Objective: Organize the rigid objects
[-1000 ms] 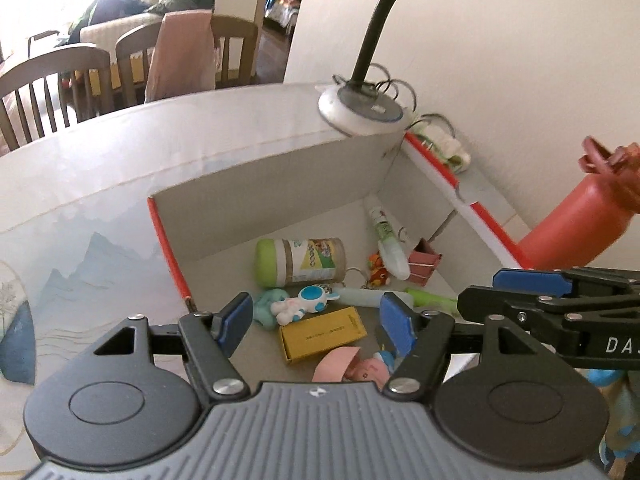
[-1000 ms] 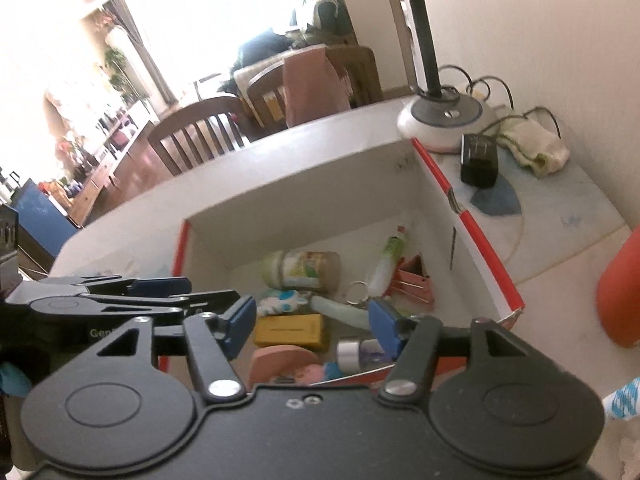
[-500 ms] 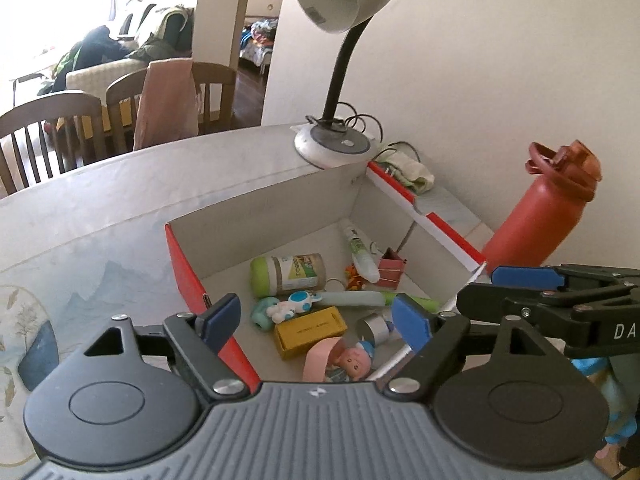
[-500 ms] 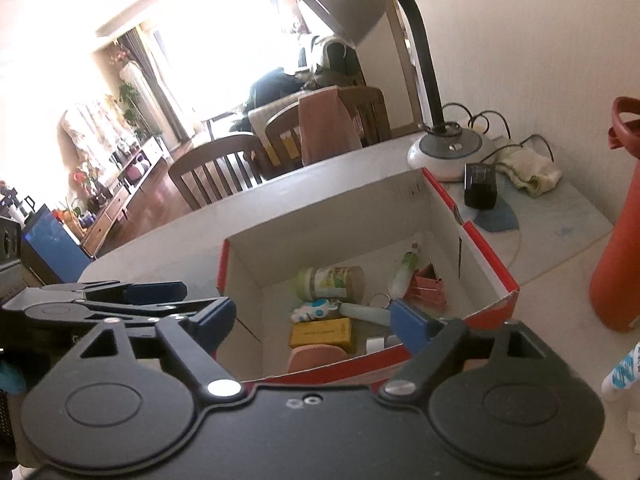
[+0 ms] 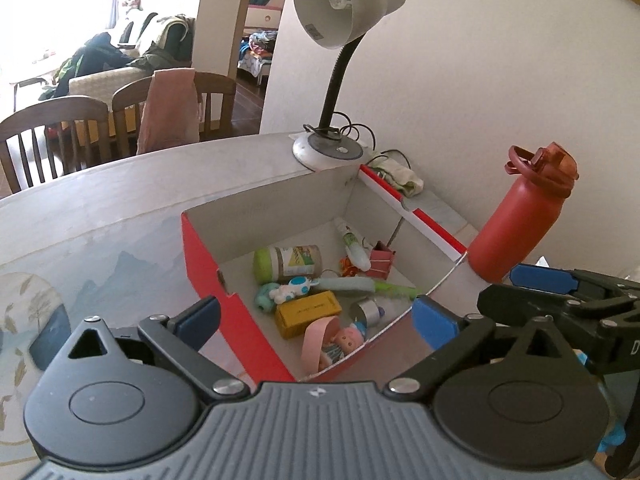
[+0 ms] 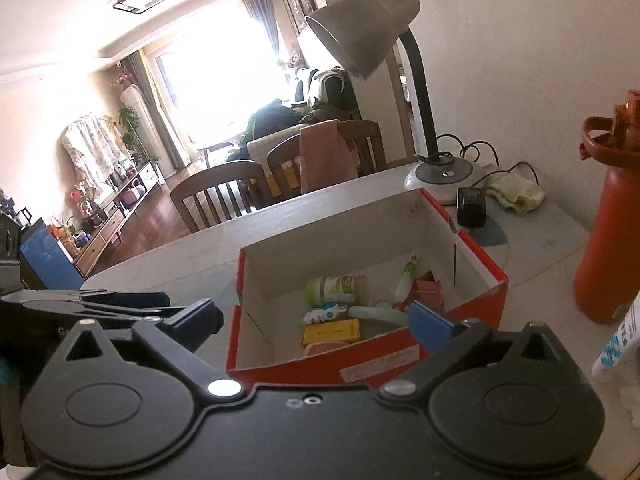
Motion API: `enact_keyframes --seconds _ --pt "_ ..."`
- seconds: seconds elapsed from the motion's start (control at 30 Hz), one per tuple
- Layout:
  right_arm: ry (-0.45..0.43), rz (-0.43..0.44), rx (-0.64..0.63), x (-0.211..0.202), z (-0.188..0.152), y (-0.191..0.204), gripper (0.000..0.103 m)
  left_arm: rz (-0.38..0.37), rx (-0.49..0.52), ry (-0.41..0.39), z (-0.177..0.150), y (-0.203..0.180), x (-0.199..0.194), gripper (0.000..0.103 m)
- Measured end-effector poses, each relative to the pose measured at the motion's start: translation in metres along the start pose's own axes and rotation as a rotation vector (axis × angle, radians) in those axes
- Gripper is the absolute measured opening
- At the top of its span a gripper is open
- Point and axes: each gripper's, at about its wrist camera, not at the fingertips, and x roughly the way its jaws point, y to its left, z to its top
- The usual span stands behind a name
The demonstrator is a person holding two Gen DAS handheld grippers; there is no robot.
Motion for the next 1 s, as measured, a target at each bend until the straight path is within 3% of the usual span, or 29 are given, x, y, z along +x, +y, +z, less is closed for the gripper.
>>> enact_keyframes --seconds 0.3,1.0 --pt "-0.002 -0.007 0.025 -0.011 -0.012 0.008 0.102 0.025 0.037 -0.043 -0.012 -0.002 -0.022 0.102" --pt "0.013 -0.019 0.027 -0.016 -0.025 0.025 0.102 -0.003 0.032 -0.016 -0.024 0.006 -0.028 0.102"
